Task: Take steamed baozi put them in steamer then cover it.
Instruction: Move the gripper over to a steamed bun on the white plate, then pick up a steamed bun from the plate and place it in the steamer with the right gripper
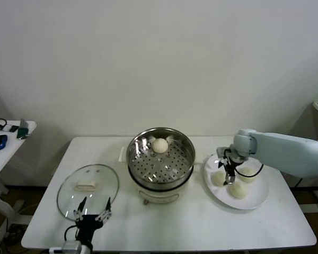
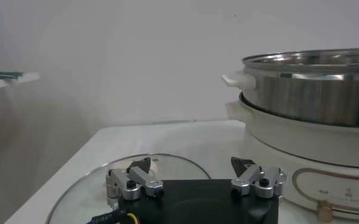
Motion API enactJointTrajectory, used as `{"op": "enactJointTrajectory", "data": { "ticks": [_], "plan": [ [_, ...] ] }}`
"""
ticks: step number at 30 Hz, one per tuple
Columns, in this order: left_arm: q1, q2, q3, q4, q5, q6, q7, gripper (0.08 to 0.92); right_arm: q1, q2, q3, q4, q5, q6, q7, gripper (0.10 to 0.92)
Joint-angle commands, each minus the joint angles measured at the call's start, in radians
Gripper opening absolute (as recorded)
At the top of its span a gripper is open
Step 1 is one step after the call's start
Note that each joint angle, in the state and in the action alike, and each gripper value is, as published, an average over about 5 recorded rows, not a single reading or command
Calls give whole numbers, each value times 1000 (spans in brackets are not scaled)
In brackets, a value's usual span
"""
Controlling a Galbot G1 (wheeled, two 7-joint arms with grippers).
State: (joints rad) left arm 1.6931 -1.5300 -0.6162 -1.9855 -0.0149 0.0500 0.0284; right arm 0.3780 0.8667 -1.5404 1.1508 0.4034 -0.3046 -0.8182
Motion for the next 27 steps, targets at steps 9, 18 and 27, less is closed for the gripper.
{"op": "enactJointTrajectory", "data": {
  "ticks": [9, 18, 27],
  "plan": [
    [-1, 5, 0, 1, -2, 0, -1, 823, -38, 28, 46, -47, -21, -11, -8, 680],
    [10, 12, 6, -18, 6, 1, 2, 823, 330, 1, -146, 67, 103, 33, -93, 654],
    [28, 17, 10, -39, 8, -5, 2, 823, 762, 124, -232, 135, 354, 53, -211, 661]
  ]
}}
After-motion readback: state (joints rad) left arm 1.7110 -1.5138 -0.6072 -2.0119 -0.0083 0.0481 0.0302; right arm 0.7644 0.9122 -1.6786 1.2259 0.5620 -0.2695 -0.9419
